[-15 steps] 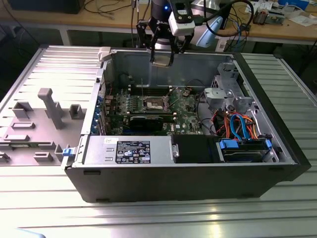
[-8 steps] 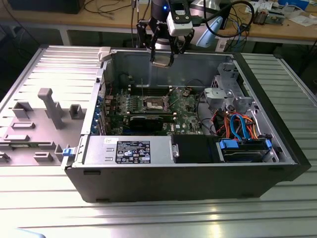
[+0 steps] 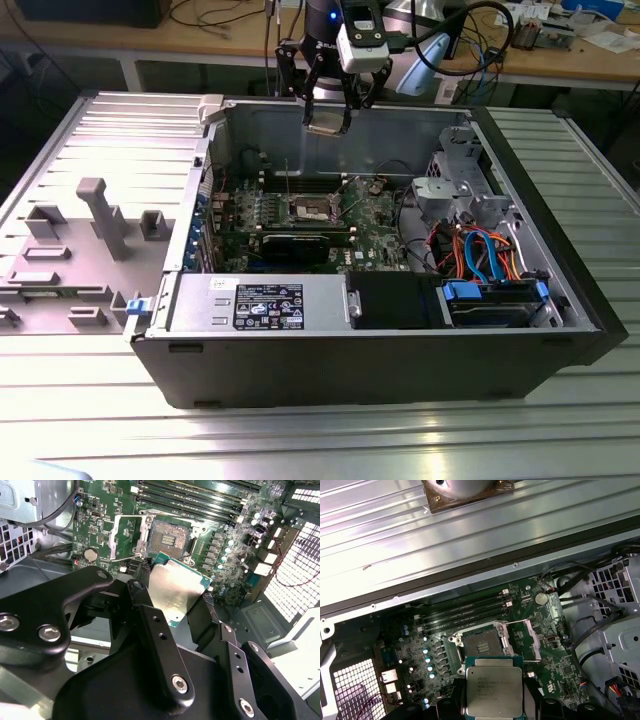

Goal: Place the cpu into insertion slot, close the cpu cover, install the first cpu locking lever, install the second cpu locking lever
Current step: 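Place the cpu into insertion slot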

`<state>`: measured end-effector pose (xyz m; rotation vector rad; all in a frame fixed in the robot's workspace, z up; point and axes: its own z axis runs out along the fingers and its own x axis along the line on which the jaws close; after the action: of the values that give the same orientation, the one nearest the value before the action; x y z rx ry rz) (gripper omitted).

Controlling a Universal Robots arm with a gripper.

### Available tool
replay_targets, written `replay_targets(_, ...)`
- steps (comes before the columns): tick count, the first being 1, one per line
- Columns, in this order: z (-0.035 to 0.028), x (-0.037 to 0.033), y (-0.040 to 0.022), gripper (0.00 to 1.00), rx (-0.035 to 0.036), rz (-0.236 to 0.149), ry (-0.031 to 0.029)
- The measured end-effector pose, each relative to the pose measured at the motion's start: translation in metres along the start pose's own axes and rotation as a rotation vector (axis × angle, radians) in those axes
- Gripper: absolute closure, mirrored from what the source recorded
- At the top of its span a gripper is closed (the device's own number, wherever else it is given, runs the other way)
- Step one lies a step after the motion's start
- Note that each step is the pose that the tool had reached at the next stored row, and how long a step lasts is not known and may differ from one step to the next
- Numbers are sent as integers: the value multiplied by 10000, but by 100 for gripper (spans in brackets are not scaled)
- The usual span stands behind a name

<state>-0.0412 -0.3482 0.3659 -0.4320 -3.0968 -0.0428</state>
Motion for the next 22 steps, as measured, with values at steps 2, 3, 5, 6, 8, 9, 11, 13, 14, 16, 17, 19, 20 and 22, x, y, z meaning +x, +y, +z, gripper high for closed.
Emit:
replay_targets(2,0,0,0,45,0,5,0)
replay_targets(3,0,2,0,45,0,60,-1)
replay_targets(5,2,15,-5,45,-2,179,-4)
replay_targets(6,4,16,-5,45,-3,268,-6)
replay_targets(8,7,18,-5,45,-7,448,-11)
replay_targets(9,7,18,-5,45,-8,448,-11)
replay_targets(11,7,18,-5,45,-8,455,-11)
replay_targets(13,7,18,-5,45,-8,456,-11)
replay_targets(14,7,18,-5,45,-8,456,-11)
replay_targets(16,7,18,-5,45,-8,456,-11)
replay_targets(17,7,18,-5,45,-8,457,-11)
replay_targets(19,7,18,-5,45,-8,457,-11)
replay_targets(20,7,18,-5,45,-8,458,-11)
replay_targets(22,7,18,-5,45,-8,461,-11)
